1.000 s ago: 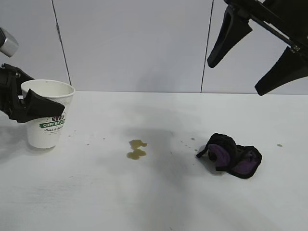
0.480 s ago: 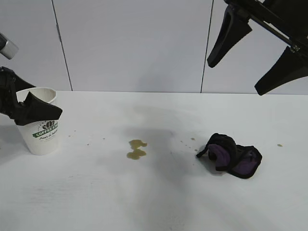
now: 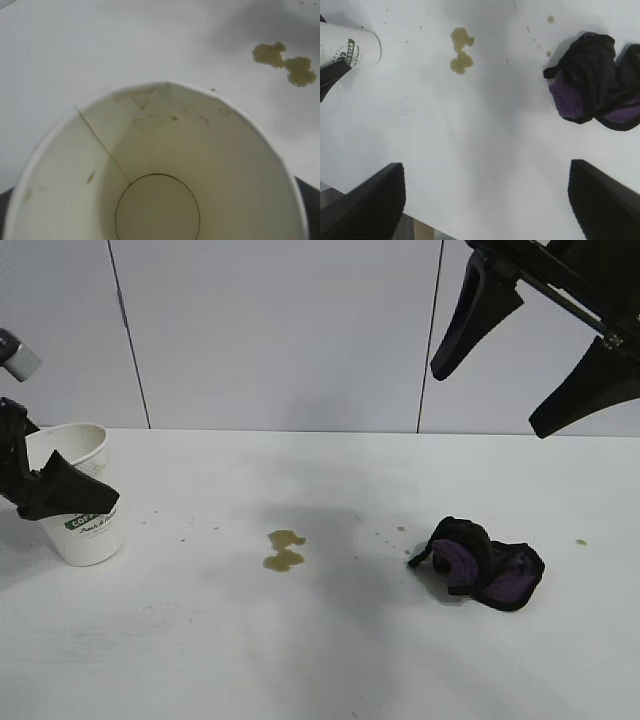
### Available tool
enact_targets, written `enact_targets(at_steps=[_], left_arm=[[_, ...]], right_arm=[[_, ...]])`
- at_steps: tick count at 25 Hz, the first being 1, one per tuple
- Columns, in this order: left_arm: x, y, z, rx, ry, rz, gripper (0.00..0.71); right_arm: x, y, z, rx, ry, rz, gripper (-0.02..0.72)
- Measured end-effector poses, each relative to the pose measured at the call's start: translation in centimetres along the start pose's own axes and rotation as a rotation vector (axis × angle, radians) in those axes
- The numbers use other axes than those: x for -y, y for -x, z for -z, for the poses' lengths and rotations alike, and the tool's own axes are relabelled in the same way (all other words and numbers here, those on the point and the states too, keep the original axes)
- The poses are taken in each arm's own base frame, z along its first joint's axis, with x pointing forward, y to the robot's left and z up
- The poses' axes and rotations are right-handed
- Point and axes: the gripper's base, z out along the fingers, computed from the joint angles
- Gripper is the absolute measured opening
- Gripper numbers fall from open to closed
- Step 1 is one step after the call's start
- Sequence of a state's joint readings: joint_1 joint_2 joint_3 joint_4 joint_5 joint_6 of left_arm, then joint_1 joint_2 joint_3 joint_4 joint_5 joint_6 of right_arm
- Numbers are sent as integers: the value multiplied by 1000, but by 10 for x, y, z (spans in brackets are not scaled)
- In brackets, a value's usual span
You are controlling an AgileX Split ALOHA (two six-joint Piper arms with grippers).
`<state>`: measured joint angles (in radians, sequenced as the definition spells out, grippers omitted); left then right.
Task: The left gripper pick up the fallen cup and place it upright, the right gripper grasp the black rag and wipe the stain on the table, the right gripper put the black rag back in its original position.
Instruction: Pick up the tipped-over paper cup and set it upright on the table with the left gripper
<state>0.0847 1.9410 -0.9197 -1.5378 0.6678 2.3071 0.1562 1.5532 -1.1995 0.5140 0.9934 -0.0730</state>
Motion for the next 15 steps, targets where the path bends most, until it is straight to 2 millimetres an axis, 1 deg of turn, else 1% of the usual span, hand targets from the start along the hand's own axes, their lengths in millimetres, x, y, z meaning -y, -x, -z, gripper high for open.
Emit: enact_targets(at_steps=[15], left_arm=[[-1, 2, 3, -4, 12, 6, 664]], right_arm=[[0, 0, 0, 1, 0, 2, 610]])
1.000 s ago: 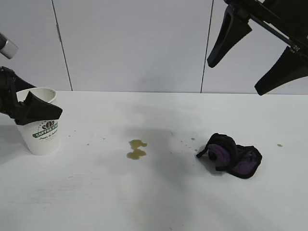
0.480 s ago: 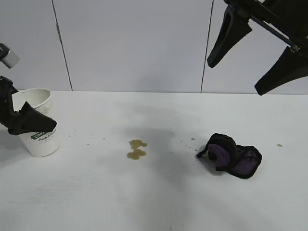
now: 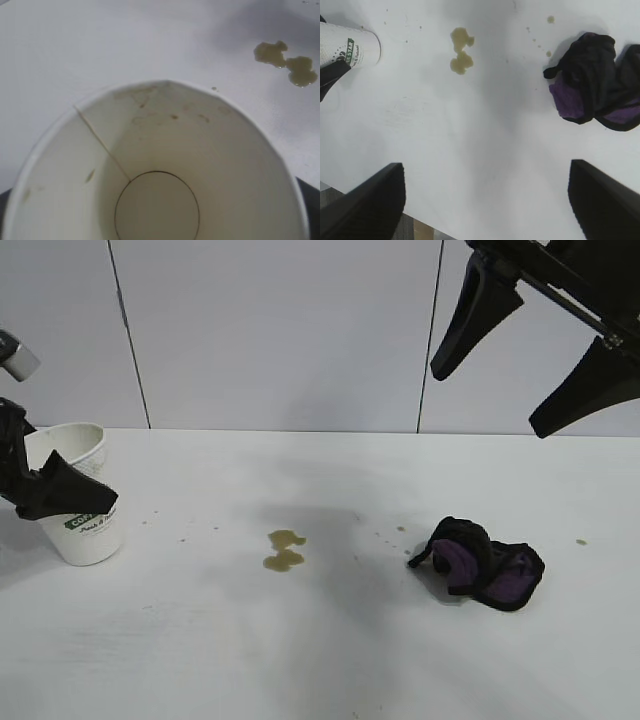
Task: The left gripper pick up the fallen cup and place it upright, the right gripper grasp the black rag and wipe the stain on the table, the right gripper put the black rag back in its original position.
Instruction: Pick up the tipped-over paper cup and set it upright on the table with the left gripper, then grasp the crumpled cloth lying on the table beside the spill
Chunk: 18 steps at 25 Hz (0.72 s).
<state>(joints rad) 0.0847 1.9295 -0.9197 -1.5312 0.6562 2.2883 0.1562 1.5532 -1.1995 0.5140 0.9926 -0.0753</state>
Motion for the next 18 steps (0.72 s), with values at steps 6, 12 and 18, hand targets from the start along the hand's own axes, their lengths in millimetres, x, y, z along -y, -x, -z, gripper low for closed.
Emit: enact_targets(at_steps=[6, 12, 18], left_arm=[[-1, 5, 8, -25, 24, -11, 664], [0, -2, 8, -88, 20, 13, 664], [0, -9, 9, -169, 24, 35, 664]], right_arm=[[0, 0, 0, 1, 0, 0, 610], [0, 0, 0, 5, 0, 4, 610], [0, 1, 0, 8, -1, 11, 610]])
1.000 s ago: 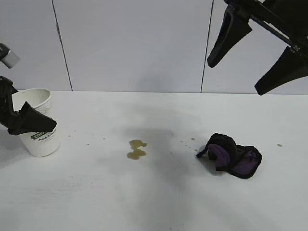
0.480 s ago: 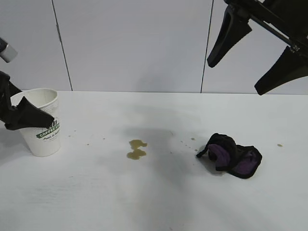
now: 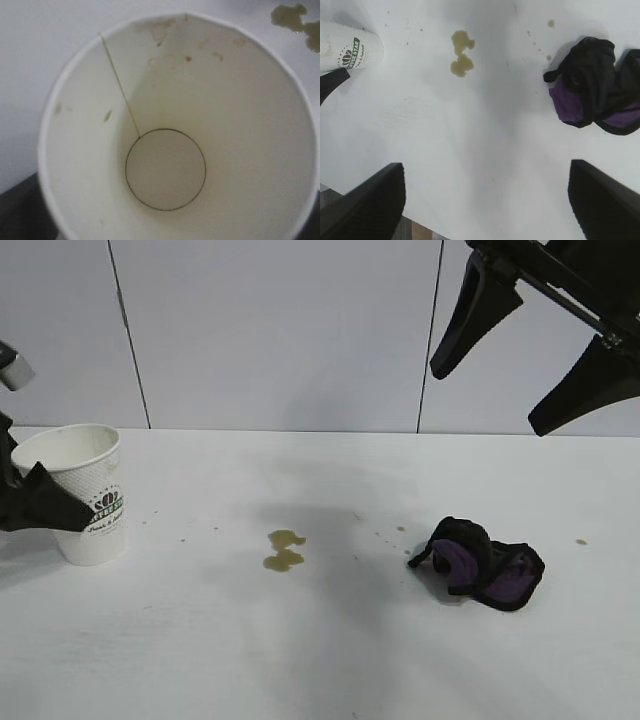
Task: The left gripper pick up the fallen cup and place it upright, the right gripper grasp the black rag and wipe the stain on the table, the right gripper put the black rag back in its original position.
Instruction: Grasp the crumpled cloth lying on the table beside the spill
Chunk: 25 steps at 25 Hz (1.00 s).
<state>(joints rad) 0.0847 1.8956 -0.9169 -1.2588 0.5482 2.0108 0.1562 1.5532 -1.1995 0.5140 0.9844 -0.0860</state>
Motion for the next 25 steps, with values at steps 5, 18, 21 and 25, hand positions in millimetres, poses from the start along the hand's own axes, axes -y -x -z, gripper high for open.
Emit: enact_targets(at_steps=[5, 18, 21, 25], left_arm=[[-4, -11, 4, -75, 1, 86, 664], [-59, -24, 170, 124, 642, 810, 664], [-40, -3, 227, 295, 730, 850, 664], [13, 36, 292, 539, 786, 766, 664]], right_arm=[[0, 0, 0, 0, 0, 5, 610], [0, 0, 0, 1, 0, 6, 610], [0, 0, 0, 2, 0, 8, 610], [0, 1, 0, 7, -1, 11, 610]])
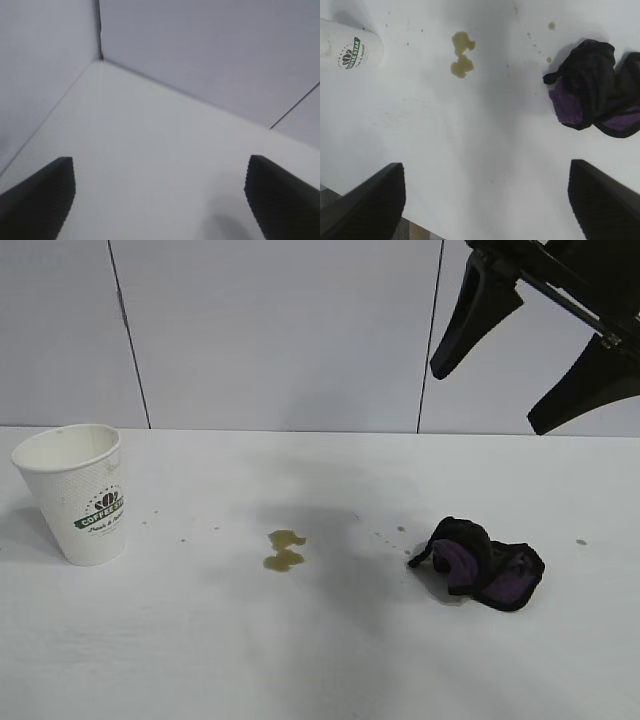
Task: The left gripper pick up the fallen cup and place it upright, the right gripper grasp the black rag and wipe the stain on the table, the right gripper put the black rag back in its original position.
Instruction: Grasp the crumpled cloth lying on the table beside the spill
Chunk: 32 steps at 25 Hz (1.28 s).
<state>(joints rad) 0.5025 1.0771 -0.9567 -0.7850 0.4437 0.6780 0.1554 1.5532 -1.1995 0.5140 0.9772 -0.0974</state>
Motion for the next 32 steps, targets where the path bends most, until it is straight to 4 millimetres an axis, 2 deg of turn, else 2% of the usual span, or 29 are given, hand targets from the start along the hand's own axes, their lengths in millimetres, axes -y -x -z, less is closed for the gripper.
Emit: enact_targets(at_steps=[3, 5, 12, 17, 20, 25, 29, 32], left_arm=[[24, 14, 51, 132, -84, 23, 664], [38, 15, 79, 166, -155, 13, 664], [87, -15, 144, 26, -499, -141, 664], [105, -41, 197, -17, -708, -296, 664], [104, -56, 228, 14, -742, -409, 664], [81, -86, 265, 33, -628, -598, 664], [60, -102, 282, 55, -432, -568, 664], [45, -113, 283, 41, -283, -473, 664]], right_arm=[[0, 0, 0, 1, 0, 10, 610], [0, 0, 0, 1, 0, 23, 610], [0, 0, 0, -2, 0, 52, 610], [0, 0, 0, -4, 1, 54, 610], [0, -1, 0, -6, 1, 54, 610], [0, -1, 0, -7, 1, 57, 610], [0, -1, 0, -7, 1, 57, 610], [0, -1, 0, -7, 1, 57, 610]])
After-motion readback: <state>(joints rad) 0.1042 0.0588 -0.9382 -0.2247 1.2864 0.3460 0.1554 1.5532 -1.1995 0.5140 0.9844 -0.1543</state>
